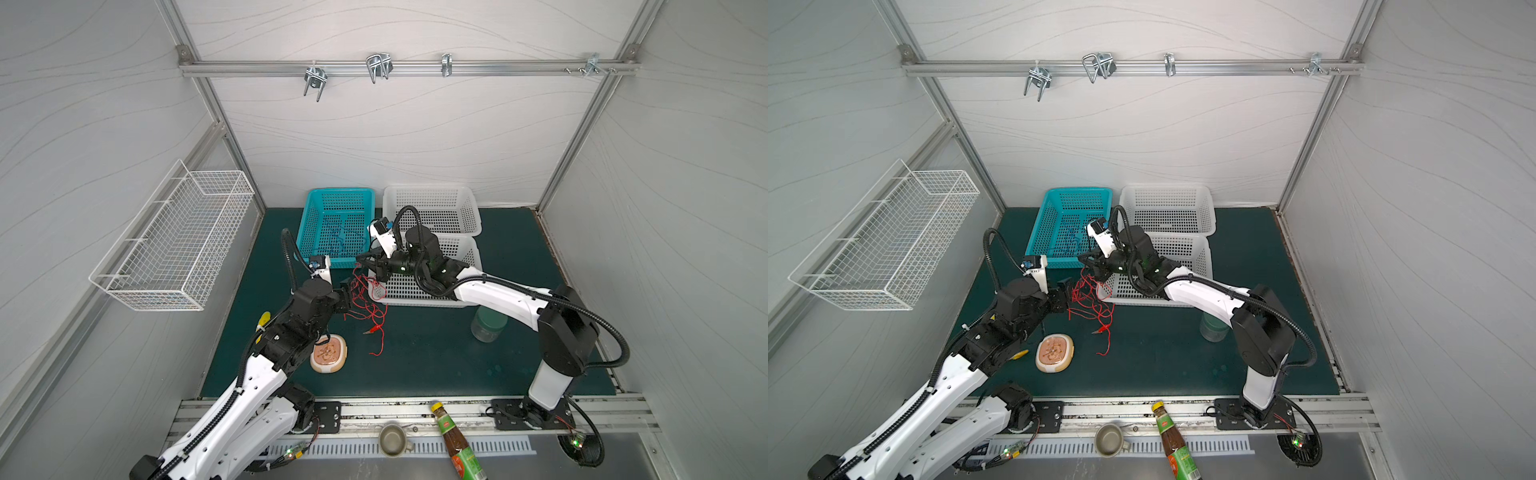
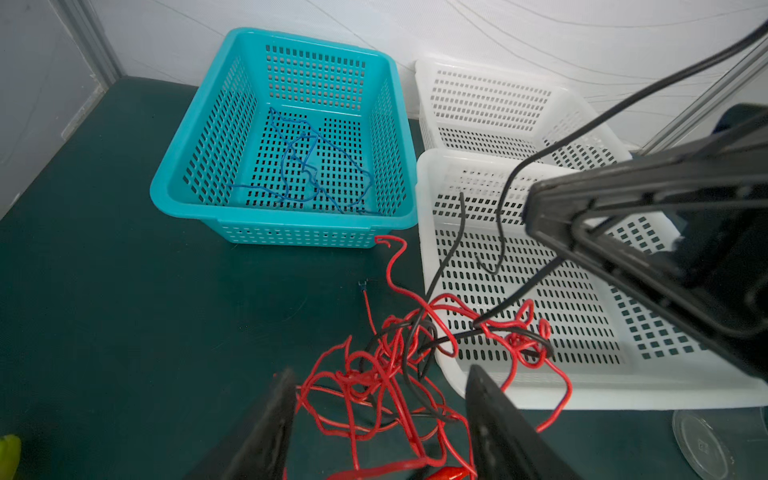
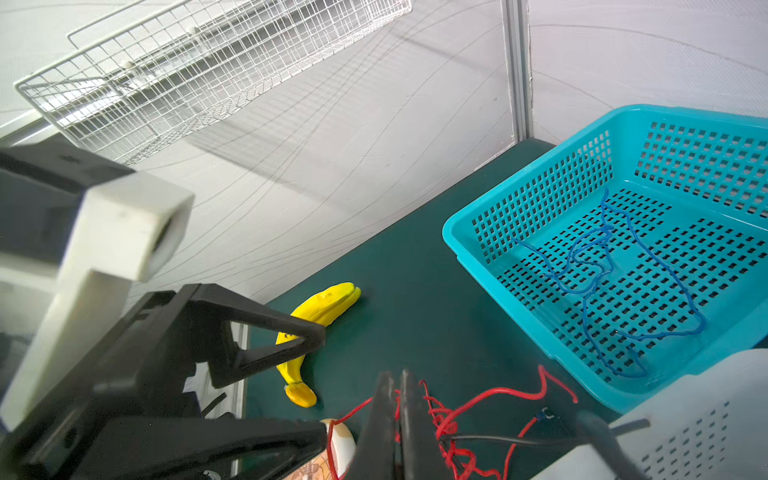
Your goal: Untangle the cables
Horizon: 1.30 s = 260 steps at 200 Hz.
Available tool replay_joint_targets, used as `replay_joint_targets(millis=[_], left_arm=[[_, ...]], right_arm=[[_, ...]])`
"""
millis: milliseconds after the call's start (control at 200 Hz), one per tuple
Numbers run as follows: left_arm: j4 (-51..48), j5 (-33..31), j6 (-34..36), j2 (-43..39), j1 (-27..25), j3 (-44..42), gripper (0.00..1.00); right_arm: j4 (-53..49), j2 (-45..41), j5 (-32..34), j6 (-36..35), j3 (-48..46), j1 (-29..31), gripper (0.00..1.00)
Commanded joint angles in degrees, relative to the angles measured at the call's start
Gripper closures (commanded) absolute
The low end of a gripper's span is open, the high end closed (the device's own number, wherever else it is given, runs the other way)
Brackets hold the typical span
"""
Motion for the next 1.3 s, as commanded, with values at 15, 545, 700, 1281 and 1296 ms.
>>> replay_joint_targets(millis=[15, 545, 700, 1281, 1296], left_arm=[[0.3, -1.0, -0.4, 0.9, -0.3, 0.7, 0.34], [8.5, 1.2, 0.2, 7.9, -0.3, -4.6, 0.23], [10.7, 0.5, 0.6, 9.3, -0.3, -5.5, 0.24], [17.0, 2.7, 0.7, 11.8, -0.2, -9.3, 0.63], [16.9, 2.7, 0.7, 11.9, -0.2, -9.2, 0.66]], right_arm=[[-0.5, -2.4, -2.6, -0.8, 1.7, -0.4, 1.00], [-1.3, -3.6, -6.9, -1.3, 2.0, -0.4, 1.00], [-1.3, -4.2, -7.8, -1.2, 2.0, -0.5, 1.00], [3.4, -4.5, -10.8, 2.1, 1.4, -1.4, 1.00], [3.5, -4.5, -10.7, 2.3, 1.3, -1.5, 1.00]])
